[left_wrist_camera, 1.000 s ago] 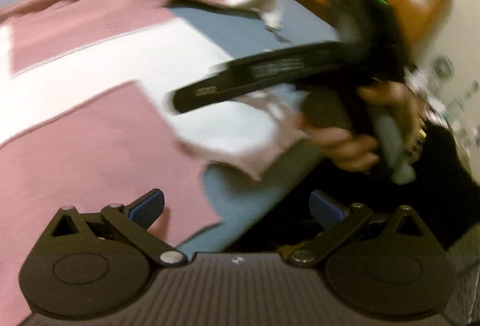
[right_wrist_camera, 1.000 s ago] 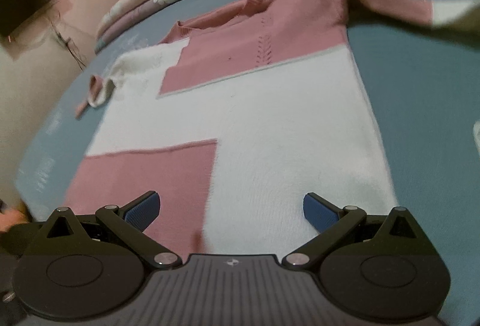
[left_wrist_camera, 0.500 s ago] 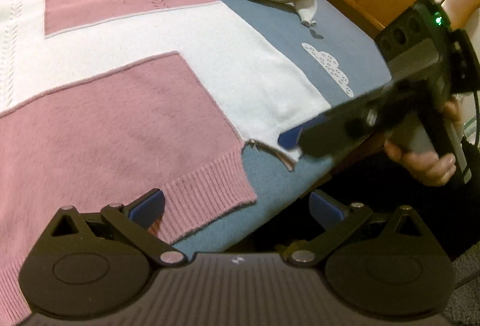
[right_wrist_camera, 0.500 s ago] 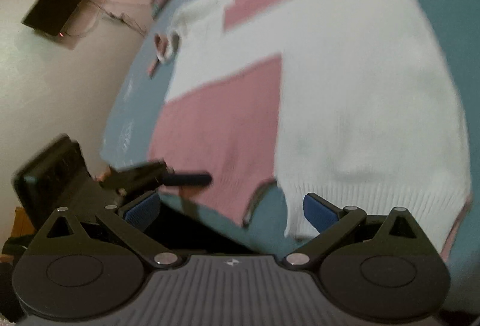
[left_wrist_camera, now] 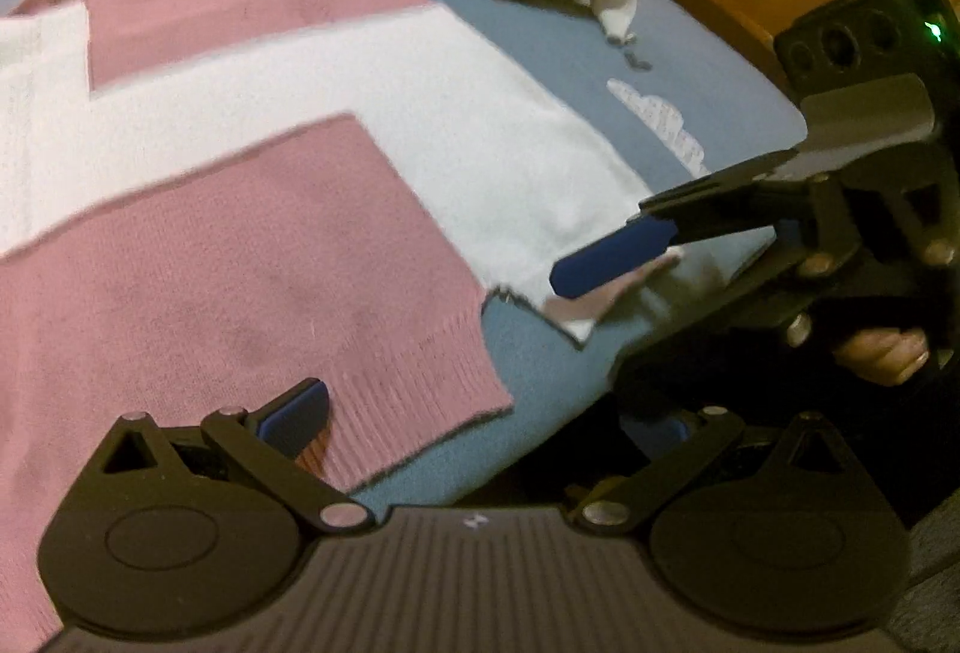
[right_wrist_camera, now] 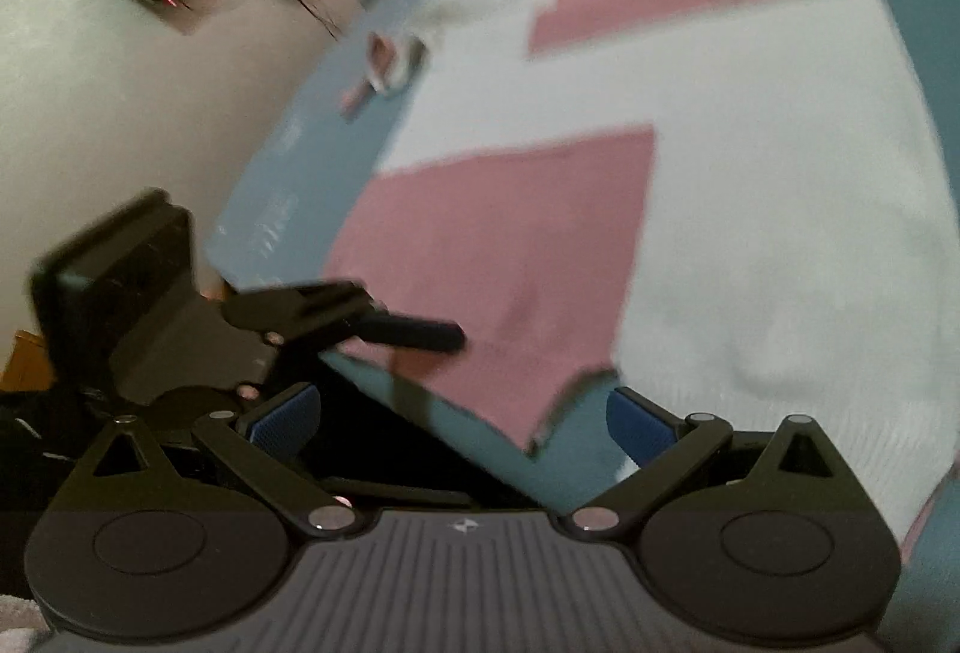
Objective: Fold clothes
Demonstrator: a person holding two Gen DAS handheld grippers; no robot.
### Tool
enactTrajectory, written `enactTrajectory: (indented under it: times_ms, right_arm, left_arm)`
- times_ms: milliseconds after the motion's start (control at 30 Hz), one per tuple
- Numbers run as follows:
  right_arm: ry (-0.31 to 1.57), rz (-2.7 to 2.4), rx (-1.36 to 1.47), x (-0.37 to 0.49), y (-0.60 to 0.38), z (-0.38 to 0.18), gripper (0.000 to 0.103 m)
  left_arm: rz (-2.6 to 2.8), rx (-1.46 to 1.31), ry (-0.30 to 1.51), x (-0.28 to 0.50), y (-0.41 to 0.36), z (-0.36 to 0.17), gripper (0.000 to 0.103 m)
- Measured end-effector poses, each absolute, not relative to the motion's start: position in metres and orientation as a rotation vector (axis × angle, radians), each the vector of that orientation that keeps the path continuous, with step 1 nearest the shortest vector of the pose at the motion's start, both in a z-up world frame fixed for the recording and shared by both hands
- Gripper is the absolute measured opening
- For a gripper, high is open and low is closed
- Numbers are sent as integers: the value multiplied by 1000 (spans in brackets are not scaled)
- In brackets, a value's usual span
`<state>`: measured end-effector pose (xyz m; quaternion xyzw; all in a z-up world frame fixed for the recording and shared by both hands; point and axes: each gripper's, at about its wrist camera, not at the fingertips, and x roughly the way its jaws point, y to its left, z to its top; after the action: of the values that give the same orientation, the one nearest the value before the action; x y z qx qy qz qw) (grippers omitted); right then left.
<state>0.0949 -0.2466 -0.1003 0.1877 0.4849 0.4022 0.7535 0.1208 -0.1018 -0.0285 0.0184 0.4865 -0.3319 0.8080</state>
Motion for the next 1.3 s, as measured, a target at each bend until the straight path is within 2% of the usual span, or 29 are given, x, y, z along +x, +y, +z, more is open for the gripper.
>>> enactTrajectory:
  times_ms: [233,400,567,667,800,1000,1200,1300]
  right_arm:
    - [1042,617,577,126,-268,-110,103]
    - [1064,563,532,126,-259,-121,103]
    - [1049,556,510,125,-261,-122,103]
    - [1048,542,591,129,-278,-125,103]
    - [1047,535,678,136,-287,-131,103]
    - [1039,540,618,136,-280,-128,103]
    - [1029,525,558,137,-270,-125,103]
    - [1023,518,530,137,-266,-123,103]
  left_arm:
    - [-674,37,1016,139,-103,-30,102]
    - [-674,51,1047,134,-100,-51,102]
    - [-647,47,978,148,-94,-29,102]
    - [-572,43,936,171,-85,-21,102]
    - [-461,-47,987,203,-63,-45,102]
    - [-314,-99,1055,204,-26,-82,102]
    - [-227,-148,1032,189,18,-94,102]
    - [-218,-128,1039,186,14,-92,102]
